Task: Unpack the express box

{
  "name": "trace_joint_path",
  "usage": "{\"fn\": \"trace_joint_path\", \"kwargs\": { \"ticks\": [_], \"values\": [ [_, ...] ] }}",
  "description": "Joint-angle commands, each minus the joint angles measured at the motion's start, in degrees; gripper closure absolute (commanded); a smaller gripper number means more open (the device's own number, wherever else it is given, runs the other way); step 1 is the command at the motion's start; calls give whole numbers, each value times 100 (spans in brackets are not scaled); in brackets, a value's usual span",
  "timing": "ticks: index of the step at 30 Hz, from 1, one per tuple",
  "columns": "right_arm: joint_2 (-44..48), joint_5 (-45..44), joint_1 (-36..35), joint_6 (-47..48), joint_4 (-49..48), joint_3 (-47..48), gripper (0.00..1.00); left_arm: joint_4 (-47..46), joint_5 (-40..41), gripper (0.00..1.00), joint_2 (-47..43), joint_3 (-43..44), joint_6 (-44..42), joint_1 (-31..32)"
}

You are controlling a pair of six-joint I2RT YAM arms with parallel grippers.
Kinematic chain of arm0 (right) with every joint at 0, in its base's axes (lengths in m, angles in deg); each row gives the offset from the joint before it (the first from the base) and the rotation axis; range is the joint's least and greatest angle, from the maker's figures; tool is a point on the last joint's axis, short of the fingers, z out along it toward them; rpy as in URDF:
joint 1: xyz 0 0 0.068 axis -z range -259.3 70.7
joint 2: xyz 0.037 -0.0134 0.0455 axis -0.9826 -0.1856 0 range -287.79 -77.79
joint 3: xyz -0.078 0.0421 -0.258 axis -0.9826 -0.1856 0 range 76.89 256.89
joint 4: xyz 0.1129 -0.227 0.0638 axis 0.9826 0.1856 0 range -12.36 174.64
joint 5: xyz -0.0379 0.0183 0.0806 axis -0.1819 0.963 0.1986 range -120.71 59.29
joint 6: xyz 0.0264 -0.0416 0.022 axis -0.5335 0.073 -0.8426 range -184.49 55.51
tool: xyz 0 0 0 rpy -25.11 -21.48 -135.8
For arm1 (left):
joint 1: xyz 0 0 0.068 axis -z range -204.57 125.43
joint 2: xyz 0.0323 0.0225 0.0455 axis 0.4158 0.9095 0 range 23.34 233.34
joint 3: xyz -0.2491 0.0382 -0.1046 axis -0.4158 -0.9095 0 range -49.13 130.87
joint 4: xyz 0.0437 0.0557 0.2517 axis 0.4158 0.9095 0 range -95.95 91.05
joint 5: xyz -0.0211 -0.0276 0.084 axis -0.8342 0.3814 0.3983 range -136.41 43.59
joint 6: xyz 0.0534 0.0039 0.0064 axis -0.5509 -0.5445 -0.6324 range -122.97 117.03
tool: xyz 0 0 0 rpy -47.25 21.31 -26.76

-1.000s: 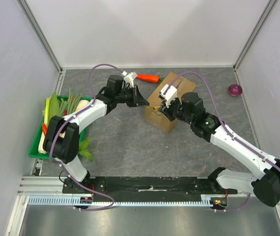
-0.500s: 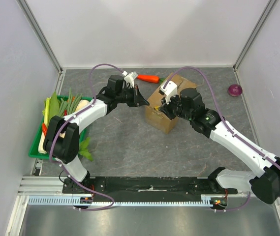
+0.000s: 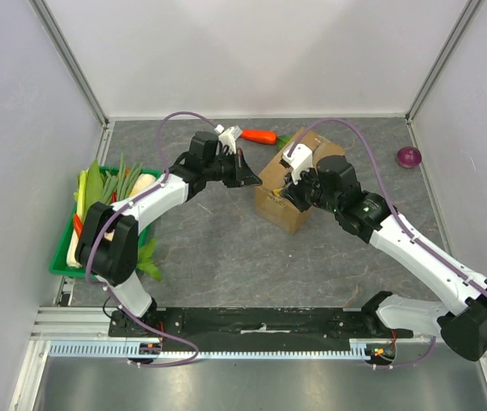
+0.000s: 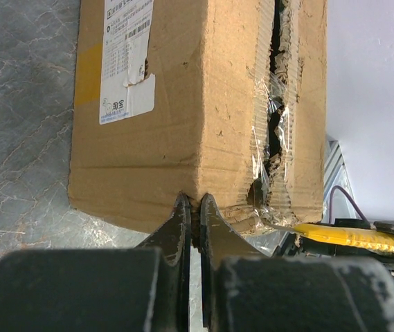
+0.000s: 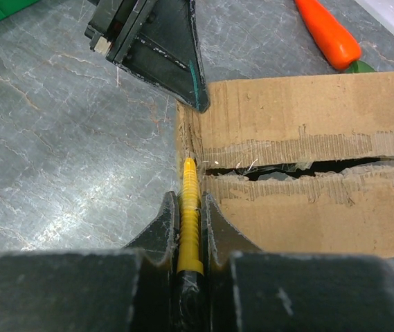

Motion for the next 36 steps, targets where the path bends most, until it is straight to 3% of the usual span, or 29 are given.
{"fn": "trace_joint_path", "kwargs": {
  "ticks": [1,16,21,31,36],
  "values": [
    [181,75,-10,13,1127,-46,100,53,630,98,-40,-154,-99,-37],
    [629,-443,-1,180,1699,-169,100,62,674,98,-75,-145,-187,-37],
    [735,-409,8,224,1673,304,100,9,411,98,-75,-92,-301,-46],
    [262,154,8,-66,119,780,100,61,-161,98,-31,154,-819,-37],
    [-126,189,8,-13,-129,666,100,123,-451,98,4,259,-1030,-37]
  ]
}}
